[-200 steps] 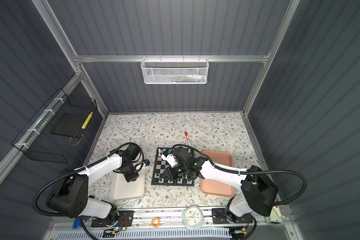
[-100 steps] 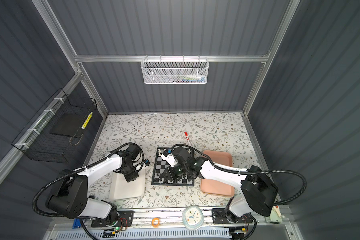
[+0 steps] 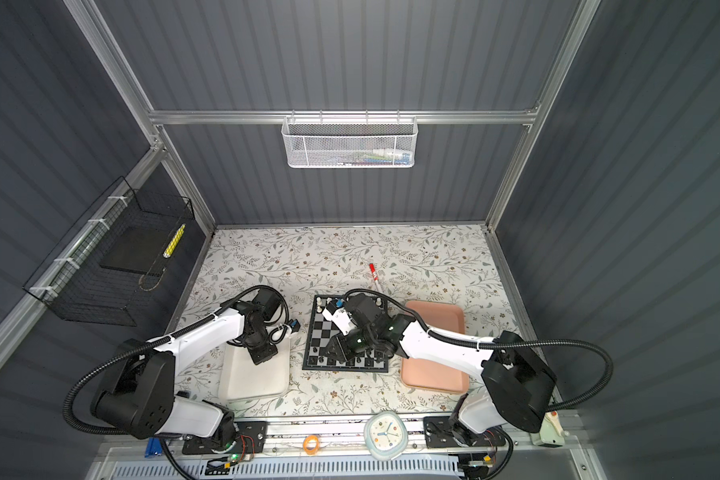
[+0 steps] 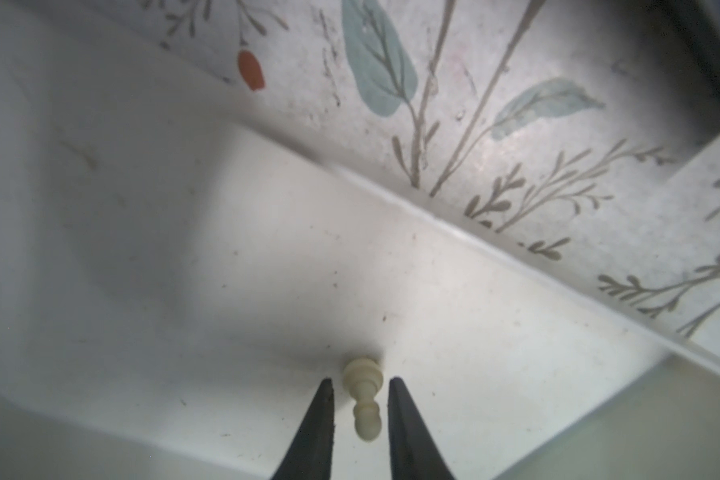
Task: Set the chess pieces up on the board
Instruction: 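Lower the left gripper toward the last white pawn in the tray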
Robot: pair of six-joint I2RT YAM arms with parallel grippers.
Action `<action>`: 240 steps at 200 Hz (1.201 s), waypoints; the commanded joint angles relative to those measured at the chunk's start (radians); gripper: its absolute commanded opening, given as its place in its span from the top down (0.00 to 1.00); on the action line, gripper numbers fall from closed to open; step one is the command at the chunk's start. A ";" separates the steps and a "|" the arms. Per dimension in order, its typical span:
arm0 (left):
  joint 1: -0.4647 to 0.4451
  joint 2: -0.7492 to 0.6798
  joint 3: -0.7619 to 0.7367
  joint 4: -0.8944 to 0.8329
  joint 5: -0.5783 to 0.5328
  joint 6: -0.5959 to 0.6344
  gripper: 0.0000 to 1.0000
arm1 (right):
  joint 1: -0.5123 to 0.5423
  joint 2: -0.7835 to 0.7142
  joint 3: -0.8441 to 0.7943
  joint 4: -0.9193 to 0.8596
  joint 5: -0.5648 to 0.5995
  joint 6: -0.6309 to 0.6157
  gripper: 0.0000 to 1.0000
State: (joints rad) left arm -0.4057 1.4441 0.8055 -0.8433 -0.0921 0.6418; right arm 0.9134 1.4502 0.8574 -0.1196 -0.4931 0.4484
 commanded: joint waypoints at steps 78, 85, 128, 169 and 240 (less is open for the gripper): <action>-0.010 -0.009 -0.020 -0.005 -0.016 -0.011 0.76 | 0.008 0.006 -0.009 0.018 -0.018 0.010 0.76; -0.010 -0.011 -0.019 -0.005 -0.016 -0.011 0.77 | 0.008 0.007 -0.008 0.018 -0.018 0.010 0.76; -0.010 -0.012 -0.016 -0.006 -0.021 -0.007 0.81 | 0.008 0.003 -0.004 0.011 -0.015 0.006 0.76; -0.011 -0.012 -0.012 -0.005 -0.022 -0.008 0.88 | 0.009 0.000 -0.008 0.011 -0.012 0.007 0.76; -0.012 -0.014 0.004 -0.013 -0.034 -0.008 0.97 | 0.012 0.003 -0.009 0.015 -0.009 0.009 0.76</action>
State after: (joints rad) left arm -0.4122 1.4441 0.7971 -0.8402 -0.1207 0.6388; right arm 0.9180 1.4502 0.8536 -0.1181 -0.4942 0.4534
